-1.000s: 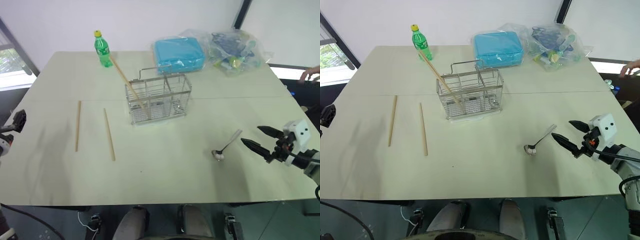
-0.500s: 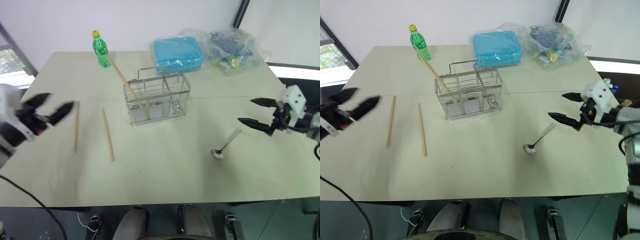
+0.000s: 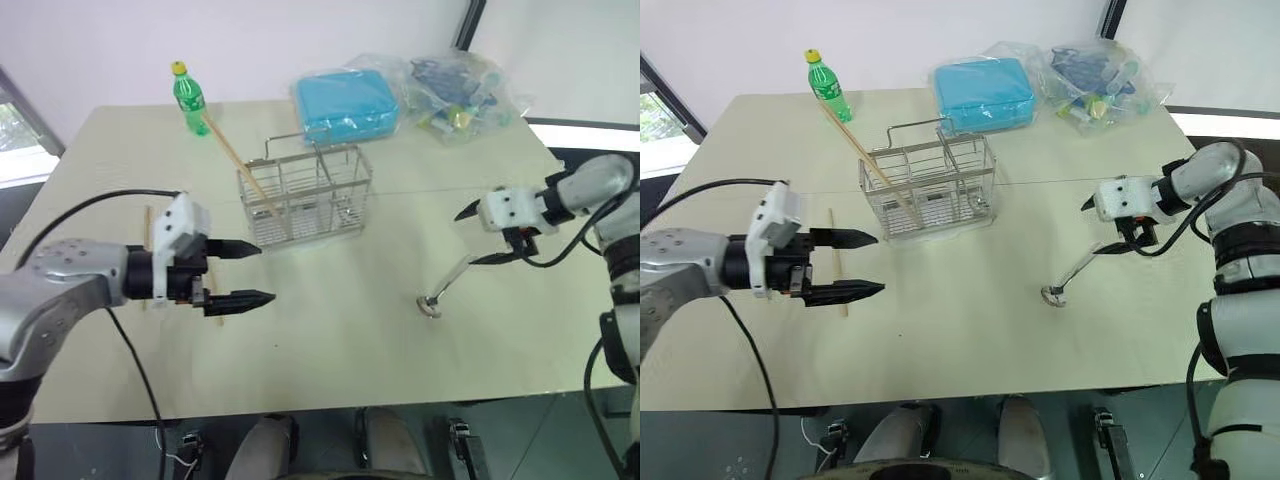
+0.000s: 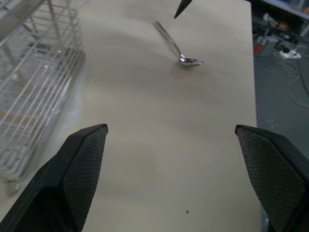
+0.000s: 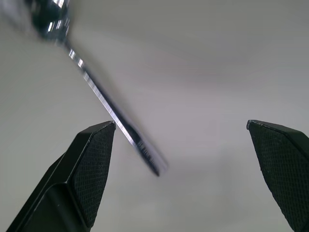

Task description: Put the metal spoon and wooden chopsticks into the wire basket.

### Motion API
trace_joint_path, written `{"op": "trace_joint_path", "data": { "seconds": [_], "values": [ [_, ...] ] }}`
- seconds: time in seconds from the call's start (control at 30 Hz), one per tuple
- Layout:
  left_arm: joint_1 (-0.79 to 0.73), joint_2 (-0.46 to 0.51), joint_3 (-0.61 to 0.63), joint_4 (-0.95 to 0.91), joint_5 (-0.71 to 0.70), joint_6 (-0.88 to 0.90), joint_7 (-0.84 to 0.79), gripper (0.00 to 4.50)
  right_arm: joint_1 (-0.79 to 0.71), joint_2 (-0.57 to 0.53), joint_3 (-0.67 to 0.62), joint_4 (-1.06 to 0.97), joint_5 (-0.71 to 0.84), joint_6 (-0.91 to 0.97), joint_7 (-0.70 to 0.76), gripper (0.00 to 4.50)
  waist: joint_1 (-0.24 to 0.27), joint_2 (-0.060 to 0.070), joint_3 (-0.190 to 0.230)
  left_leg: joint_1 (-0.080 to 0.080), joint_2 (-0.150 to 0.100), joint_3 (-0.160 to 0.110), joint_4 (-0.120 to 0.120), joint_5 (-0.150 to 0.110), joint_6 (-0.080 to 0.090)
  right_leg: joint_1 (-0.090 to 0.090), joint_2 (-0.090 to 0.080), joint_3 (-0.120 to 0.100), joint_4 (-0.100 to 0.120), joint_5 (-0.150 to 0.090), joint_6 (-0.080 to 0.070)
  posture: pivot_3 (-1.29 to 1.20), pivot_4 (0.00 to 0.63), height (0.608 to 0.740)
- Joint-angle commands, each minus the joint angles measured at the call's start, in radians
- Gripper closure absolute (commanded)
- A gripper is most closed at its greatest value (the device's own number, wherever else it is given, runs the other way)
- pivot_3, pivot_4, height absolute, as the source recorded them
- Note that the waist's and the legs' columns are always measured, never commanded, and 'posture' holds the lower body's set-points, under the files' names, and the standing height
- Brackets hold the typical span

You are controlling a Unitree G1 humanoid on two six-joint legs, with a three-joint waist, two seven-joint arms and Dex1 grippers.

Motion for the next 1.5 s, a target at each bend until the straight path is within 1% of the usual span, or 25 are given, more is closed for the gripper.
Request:
{"op": "trace_joint_path", "data": {
  "seconds": [0.03,0.13,0.27,0.53,0.73,0.83,0.93,1.0,1.07,1.1,1.27,1.4,1.5],
  "values": [
    [-0.05,-0.017,-0.024,-0.006,-0.002,0.006,-0.012,0.05,-0.066,0.041,0.044,0.074,-0.076,-0.104,-0.02,0.0,-0.001,0.0,0.0,0.0,0.0,0.0,0.0,0.0,0.0,0.0,0.0,0.0,0.0,0.0,0.0,0.0,0.15,0.733],
    [-0.065,-0.024,-0.046,-0.012,-0.004,0.018,-0.017,0.05,-0.084,0.083,0.061,0.113,-0.098,-0.135,-0.019,0.0,-0.004,0.0,0.0,0.0,0.001,0.0,0.0,0.0,-0.001,-0.001,0.001,0.002,0.001,0.001,0.0,0.0,0.15,0.733],
    [-0.078,-0.038,-0.069,-0.02,0.003,0.023,-0.016,0.05,-0.075,0.134,0.04,0.114,-0.046,-0.128,0.078,0.0,-0.001,0.0,0.0,0.0,0.001,0.0,0.0,0.001,-0.002,-0.001,0.002,0.002,0.001,0.001,-0.001,0.0,0.15,0.733],
    [-0.091,-0.06,-0.055,-0.02,0.007,0.026,0.012,0.05,-0.019,0.113,0.161,0.075,0.015,-0.194,0.1,0.0,0.001,0.0,0.0,0.001,0.001,0.0,0.0,0.001,-0.002,-0.001,0.002,0.002,0.001,0.003,0.0,0.0,0.15,0.733],
    [-0.091,-0.064,-0.045,-0.02,0.004,0.029,0.023,0.05,0.009,0.102,0.241,0.018,0.124,-0.157,0.1,0.0,-0.001,0.0,0.0,0.001,0.002,0.0,0.0,0.001,-0.002,-0.001,0.003,0.002,0.002,0.003,0.0,0.0,0.15,0.733],
    [-0.097,-0.066,-0.047,-0.013,0.007,0.028,0.027,0.0,0.034,0.091,0.286,-0.035,0.193,-0.127,0.1,0.82,0.0,-0.001,0.0,0.001,0.002,0.0,0.0,0.001,-0.002,-0.001,0.003,0.002,0.002,0.003,-0.001,0.0,0.15,0.733],
    [-0.107,-0.065,-0.046,-0.007,0.007,0.029,0.025,0.0,0.054,0.07,0.329,-0.09,0.259,-0.092,0.1,2.25,0.0,-0.001,-0.001,0.001,0.002,0.0,0.001,0.001,-0.002,-0.001,0.003,0.002,0.002,0.003,-0.001,0.0,0.15,0.733],
    [-0.118,-0.066,-0.044,0.002,0.008,0.029,0.024,0.0,0.061,0.056,0.35,-0.117,0.289,-0.073,0.1,3.34,0.0,-0.001,-0.001,0.001,0.002,0.0,0.001,0.001,-0.002,-0.001,0.003,0.002,0.003,0.003,-0.001,0.0,0.15,0.733],
    [-0.131,-0.069,-0.042,0.013,0.008,0.029,0.025,0.0,0.067,0.044,0.367,-0.14,0.316,-0.056,0.1,4.32,0.0,-0.001,-0.001,0.001,0.002,0.0,0.001,0.001,-0.002,-0.001,0.003,0.002,0.003,0.003,-0.001,0.0,0.15,0.733],
    [-0.137,-0.071,-0.042,0.017,0.008,0.031,0.026,0.0,0.069,0.038,0.374,-0.149,0.327,-0.05,0.1,4.42,0.0,-0.002,-0.001,0.001,0.002,0.0,0.001,0.001,-0.002,-0.001,0.003,0.002,0.003,0.003,-0.001,0.0,0.15,0.733],
    [-0.141,-0.075,-0.045,0.025,0.02,0.025,0.021,0.0,0.093,0.001,0.401,-0.224,0.404,0.013,0.1,4.42,0.002,-0.001,-0.001,0.001,0.003,0.0,0.001,0.001,-0.002,-0.001,0.003,0.002,0.003,0.003,-0.001,0.0,0.15,0.733],
    [-0.137,-0.077,-0.037,0.034,0.035,0.009,0.024,0.0,0.121,-0.006,0.338,-0.292,0.441,0.055,0.1,4.42,0.004,-0.002,-0.001,0.001,0.002,0.0,0.001,0.001,-0.002,-0.001,0.003,0.002,0.003,0.003,-0.001,0.0,0.15,0.733],
    [-0.127,-0.072,-0.009,0.038,0.039,0.002,0.031,0.0,0.167,-0.052,0.278,-0.484,0.554,0.2,0.1,4.42,0.006,-0.001,-0.001,0.0,0.003,0.0,0.002,0.001,-0.002,-0.001,0.003,0.002,0.003,0.003,-0.001,0.0,0.15,0.733]
  ]
}}
